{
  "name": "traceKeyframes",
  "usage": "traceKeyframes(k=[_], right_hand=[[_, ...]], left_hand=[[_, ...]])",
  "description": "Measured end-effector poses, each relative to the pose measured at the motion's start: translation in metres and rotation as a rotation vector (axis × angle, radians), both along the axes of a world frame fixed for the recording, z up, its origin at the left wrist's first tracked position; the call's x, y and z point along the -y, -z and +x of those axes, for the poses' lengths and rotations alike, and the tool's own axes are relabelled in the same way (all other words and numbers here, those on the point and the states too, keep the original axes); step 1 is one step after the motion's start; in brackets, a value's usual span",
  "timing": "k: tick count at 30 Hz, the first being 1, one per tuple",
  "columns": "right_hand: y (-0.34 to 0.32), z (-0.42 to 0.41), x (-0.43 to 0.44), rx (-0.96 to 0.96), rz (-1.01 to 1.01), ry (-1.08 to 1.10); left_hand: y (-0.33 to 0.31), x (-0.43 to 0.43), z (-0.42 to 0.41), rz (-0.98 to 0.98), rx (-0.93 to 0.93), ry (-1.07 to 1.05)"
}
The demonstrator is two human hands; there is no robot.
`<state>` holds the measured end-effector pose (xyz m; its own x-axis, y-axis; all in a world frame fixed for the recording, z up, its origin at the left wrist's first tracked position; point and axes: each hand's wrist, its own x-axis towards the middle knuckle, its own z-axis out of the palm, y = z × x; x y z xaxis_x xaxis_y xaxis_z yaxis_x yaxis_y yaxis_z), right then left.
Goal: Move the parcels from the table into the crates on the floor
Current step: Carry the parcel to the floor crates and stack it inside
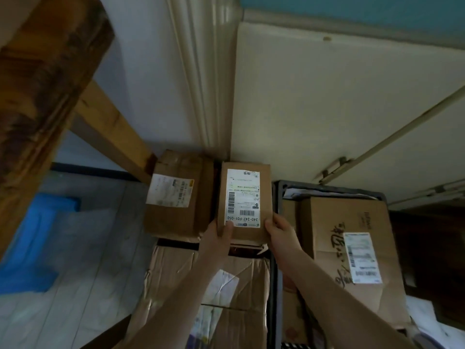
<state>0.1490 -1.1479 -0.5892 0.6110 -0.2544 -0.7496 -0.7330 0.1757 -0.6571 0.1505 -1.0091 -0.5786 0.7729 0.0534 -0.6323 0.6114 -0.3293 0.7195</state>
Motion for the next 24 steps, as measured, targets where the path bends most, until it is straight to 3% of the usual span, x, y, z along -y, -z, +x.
traceKeyframes(k=[17, 24], right_hand=[[-0.012, 0.005, -0.009, -0.084, -0.008, -0.09], [-0.072, -0.01, -0.008, -0.128, -0.08, -0.127]], left_hand=[[0.004, -0.003, 0.002, 0.114, 0.008, -0.027], [-0.043, -0.006, -0.011, 0.15, 0.013, -0.043]])
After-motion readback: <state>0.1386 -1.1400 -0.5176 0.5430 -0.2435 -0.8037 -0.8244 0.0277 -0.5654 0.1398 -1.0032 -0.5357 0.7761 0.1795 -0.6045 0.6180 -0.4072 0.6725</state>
